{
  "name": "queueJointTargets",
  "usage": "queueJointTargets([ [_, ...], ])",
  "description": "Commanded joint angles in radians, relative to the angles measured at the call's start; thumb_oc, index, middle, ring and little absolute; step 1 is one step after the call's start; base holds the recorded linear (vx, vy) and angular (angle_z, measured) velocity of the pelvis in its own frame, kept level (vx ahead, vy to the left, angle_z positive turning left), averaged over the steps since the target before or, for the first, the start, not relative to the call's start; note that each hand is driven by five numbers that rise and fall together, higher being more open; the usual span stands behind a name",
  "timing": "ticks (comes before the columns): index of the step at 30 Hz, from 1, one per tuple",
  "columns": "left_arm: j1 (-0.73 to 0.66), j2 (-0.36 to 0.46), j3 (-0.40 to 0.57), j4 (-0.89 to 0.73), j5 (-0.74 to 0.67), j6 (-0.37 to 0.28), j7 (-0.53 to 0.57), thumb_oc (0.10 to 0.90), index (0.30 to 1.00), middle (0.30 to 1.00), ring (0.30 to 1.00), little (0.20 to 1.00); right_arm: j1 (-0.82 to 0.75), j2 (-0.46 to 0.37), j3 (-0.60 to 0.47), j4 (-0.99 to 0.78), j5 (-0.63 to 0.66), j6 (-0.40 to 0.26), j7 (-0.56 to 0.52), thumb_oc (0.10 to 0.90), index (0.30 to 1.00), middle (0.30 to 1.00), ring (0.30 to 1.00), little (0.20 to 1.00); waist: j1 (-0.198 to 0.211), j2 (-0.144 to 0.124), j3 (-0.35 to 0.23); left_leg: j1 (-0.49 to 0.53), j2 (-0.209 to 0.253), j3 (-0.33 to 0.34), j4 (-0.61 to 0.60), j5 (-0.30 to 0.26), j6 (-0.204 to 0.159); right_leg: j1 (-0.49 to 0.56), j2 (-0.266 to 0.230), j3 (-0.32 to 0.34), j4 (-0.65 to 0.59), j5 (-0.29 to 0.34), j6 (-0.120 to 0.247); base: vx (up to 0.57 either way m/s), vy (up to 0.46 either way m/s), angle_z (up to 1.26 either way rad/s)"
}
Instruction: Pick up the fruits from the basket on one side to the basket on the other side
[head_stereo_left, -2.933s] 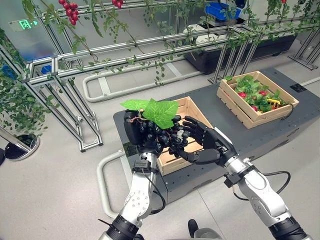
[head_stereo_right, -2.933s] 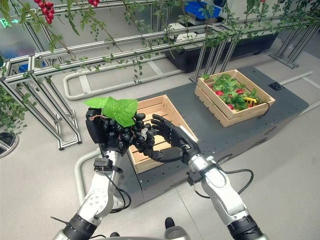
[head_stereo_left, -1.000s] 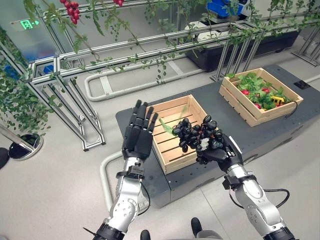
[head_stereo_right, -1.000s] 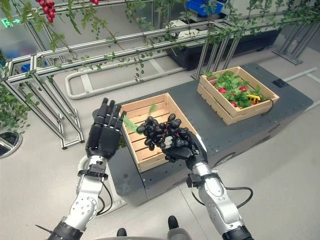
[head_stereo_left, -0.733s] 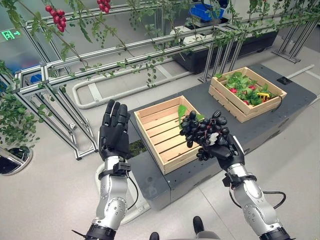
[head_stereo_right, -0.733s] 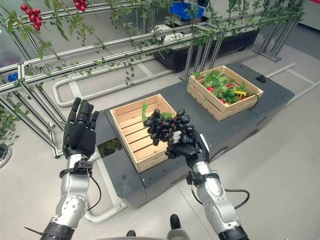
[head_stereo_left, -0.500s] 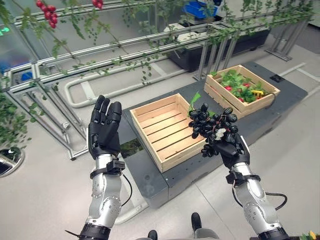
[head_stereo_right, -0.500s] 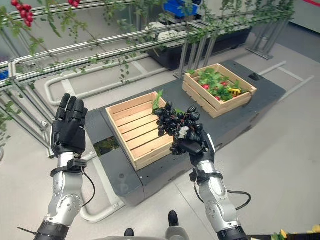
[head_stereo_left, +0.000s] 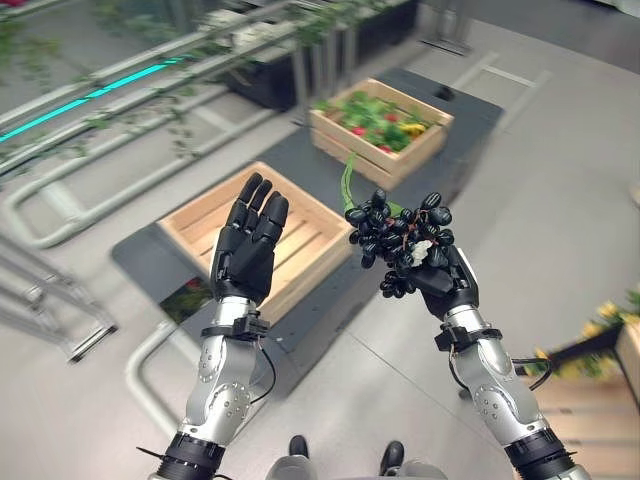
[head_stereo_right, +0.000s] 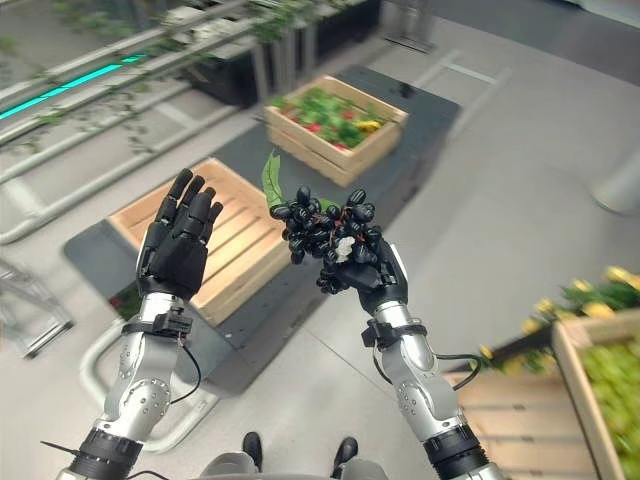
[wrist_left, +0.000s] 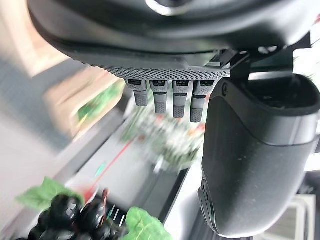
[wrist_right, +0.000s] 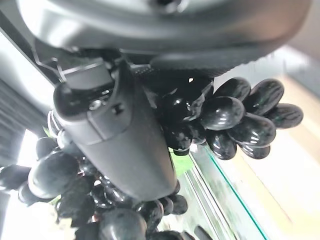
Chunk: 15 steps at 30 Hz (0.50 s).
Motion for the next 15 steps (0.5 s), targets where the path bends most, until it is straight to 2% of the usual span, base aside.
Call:
queueJointTargets([
  [1,-0.079,0.012,-0.021,-0.064,-0.007,-0.113,-0.078,0.8,0.9,0.9,0.9,0.9,-0.077,-0.007,-0.054,-0.146,-0.013,-0.137,0.055,0.4,0.3,0.3,0.3,0.3,-0.06,-0.005,-0.143,-0.148,-0.079,-0.041,0.004,0.034,0.021,0.137,-0.06,0.075,-0.085,0.051,0.113,-0.12,-0.248,-1.04],
  [4,-0.083,-0.006,-0.034,-0.041,-0.033,-0.122,-0.118,0.8,0.9,0.9,0.9,0.9,-0.054,-0.032,-0.089,-0.156,-0.012,-0.125,0.086,0.4,0.3,0.3,0.3,0.3,-0.098,-0.007,-0.142,-0.161,-0.051,-0.05,0.004,0.053,-0.003,0.095,-0.015,0.123,-0.088,0.058,0.084,-0.11,-0.235,-0.66],
  [8,-0.073,-0.015,-0.031,-0.034,-0.07,-0.114,-0.164,0.8,0.9,0.9,0.9,0.9,-0.022,-0.061,-0.135,-0.173,0.005,-0.11,0.128,0.4,0.3,0.3,0.3,0.3,-0.133,-0.009,-0.142,-0.185,-0.019,-0.052,0.004,0.082,-0.027,0.065,0.028,0.148,-0.088,0.057,0.054,-0.1,-0.187,-0.25],
  [10,-0.073,-0.016,-0.03,-0.031,-0.091,-0.117,-0.184,0.8,0.9,0.9,0.9,0.9,-0.013,-0.072,-0.15,-0.177,0.019,-0.107,0.143,0.4,0.3,0.3,0.3,0.3,-0.142,-0.01,-0.143,-0.196,-0.014,-0.065,0.004,0.09,-0.03,0.056,0.043,0.163,-0.088,0.057,0.042,-0.12,-0.144,-0.07],
  [12,-0.073,-0.018,-0.031,-0.035,-0.104,-0.121,-0.198,0.8,0.9,0.9,0.9,0.9,-0.012,-0.075,-0.157,-0.176,0.025,-0.103,0.151,0.4,0.3,0.3,0.3,0.3,-0.14,-0.013,-0.143,-0.206,-0.017,-0.094,0.004,0.103,-0.015,0.04,0.054,0.185,-0.088,0.064,0.024,-0.13,-0.089,-0.17],
  [13,-0.067,-0.018,-0.032,-0.05,-0.096,-0.149,-0.169,0.8,0.9,0.9,0.9,0.9,-0.034,-0.078,-0.15,-0.162,0.042,-0.081,0.184,0.4,0.3,0.3,0.3,0.3,-0.122,-0.022,-0.141,-0.207,-0.026,-0.257,0.017,0.096,-0.009,0.032,0.06,0.267,-0.088,0.071,0.009,-0.05,-0.028,-0.23],
  [14,-0.065,-0.018,-0.031,-0.053,-0.096,-0.151,-0.166,0.8,0.9,0.9,0.9,0.9,-0.038,-0.078,-0.148,-0.161,0.043,-0.077,0.188,0.4,0.3,0.3,0.3,0.3,-0.12,-0.023,-0.143,-0.21,-0.026,-0.281,0.018,0.098,-0.008,0.028,0.061,0.279,-0.088,0.073,0.007,-0.03,-0.001,-0.42],
  [15,-0.062,-0.017,-0.028,-0.06,-0.094,-0.154,-0.157,0.8,0.9,0.9,0.9,0.9,-0.048,-0.077,-0.143,-0.16,0.045,-0.063,0.199,0.4,0.3,0.3,0.3,0.3,-0.112,-0.024,-0.144,-0.211,-0.027,-0.344,0.02,0.097,-0.007,0.026,0.064,0.309,-0.088,0.075,0.002,0.01,0.03,-0.57],
])
